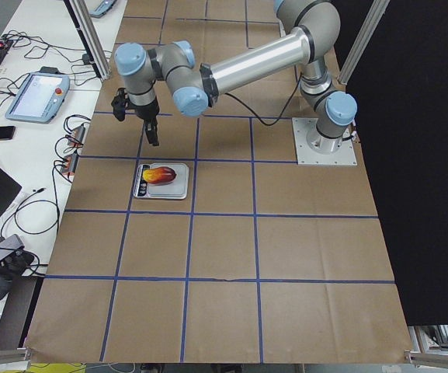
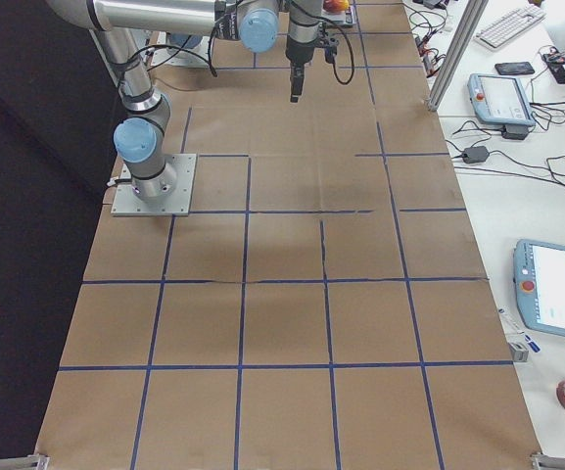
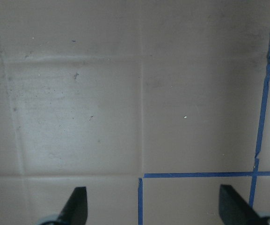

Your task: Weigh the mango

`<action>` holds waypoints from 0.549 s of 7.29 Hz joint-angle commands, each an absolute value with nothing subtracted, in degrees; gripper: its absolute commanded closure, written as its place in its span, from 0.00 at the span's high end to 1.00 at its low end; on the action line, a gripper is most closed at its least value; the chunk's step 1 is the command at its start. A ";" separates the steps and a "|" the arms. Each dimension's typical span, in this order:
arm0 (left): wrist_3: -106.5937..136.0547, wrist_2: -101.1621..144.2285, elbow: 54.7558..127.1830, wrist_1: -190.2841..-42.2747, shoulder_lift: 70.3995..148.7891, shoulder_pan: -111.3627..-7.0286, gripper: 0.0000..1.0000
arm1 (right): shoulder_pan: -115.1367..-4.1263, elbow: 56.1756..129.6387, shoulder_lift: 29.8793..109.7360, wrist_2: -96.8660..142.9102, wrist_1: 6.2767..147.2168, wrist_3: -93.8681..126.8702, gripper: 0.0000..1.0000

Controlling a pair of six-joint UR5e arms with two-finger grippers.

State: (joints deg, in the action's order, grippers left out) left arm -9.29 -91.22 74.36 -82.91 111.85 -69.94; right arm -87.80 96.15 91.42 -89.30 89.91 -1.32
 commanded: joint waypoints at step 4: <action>4.48 -90.53 85.41 -84.27 98.64 -88.66 1.00 | -87.80 96.15 91.41 -89.30 89.91 -1.32 1.00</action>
State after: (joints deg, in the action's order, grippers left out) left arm 3.41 -90.68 83.45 -83.24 101.26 -85.50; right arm -87.80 96.15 91.41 -89.30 89.90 -1.32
